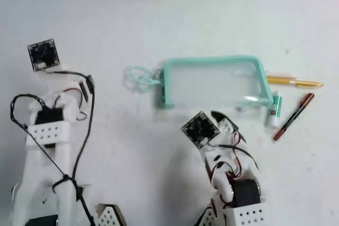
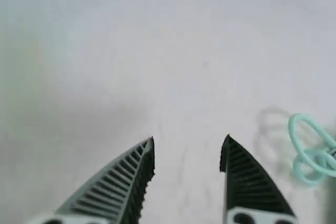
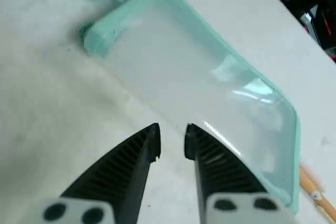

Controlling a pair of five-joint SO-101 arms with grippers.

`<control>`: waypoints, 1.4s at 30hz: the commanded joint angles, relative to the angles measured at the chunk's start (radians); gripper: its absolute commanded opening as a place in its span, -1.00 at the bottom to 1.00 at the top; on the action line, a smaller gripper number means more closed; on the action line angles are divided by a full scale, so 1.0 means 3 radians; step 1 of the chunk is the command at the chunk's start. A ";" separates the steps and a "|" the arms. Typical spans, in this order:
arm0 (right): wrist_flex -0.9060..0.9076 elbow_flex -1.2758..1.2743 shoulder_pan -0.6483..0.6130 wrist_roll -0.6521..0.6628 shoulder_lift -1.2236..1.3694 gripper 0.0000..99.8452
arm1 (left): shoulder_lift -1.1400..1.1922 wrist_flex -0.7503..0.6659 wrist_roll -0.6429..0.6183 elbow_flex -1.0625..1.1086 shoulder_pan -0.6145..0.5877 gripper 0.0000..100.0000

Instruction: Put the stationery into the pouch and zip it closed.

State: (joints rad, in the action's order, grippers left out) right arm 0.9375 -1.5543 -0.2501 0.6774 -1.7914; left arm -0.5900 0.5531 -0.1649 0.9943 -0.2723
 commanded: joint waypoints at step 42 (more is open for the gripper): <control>0.0892 0.6899 -0.1051 -0.0118 0.8252 -0.55 | -0.0003 -0.0685 -0.0031 0.0256 -0.0207 -0.57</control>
State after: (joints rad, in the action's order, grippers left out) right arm 1.1799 0.3744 -0.5938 0.6252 0.6206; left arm -0.5884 0.3675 -0.1680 1.0787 -0.3322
